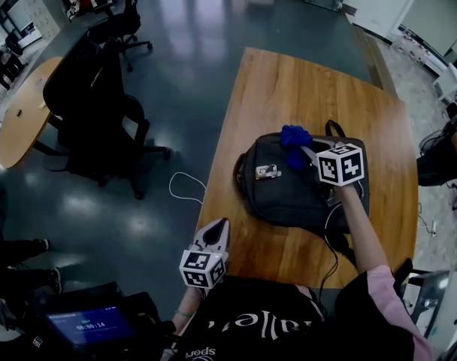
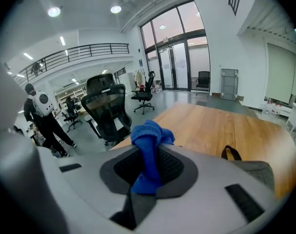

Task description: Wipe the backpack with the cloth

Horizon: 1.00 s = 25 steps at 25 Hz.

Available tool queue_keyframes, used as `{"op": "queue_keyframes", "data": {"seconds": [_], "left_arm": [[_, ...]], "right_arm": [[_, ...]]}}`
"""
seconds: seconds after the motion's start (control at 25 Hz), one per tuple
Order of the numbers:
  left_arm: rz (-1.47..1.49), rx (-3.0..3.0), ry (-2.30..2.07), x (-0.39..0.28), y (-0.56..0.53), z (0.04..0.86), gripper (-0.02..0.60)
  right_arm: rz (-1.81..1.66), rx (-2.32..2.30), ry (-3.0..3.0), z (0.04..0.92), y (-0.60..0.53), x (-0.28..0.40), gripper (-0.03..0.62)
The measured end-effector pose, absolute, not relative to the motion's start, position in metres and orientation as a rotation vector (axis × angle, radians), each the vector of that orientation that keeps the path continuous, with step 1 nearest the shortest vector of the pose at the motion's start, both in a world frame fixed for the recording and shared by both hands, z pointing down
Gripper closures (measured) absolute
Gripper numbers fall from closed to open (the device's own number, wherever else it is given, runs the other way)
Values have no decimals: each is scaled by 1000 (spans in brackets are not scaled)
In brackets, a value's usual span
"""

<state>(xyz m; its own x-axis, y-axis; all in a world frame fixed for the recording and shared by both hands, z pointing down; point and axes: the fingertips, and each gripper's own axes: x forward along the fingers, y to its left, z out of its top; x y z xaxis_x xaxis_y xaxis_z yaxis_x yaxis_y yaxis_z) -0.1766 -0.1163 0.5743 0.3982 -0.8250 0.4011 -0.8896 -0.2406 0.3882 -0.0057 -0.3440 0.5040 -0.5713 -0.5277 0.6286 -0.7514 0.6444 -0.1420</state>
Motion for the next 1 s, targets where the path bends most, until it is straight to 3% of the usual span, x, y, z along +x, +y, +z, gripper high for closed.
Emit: {"op": "queue_keyframes", "data": {"seconds": [0.6,1.0], "left_arm": [[206,2174,-1353,-147,-114,567,583],[226,2246,-1259,-118,-123,567,583]], "right_arm": [[898,962,-2475,517,-143,-10,539],[1006,1018,-2417,528,-105,8,539]]}}
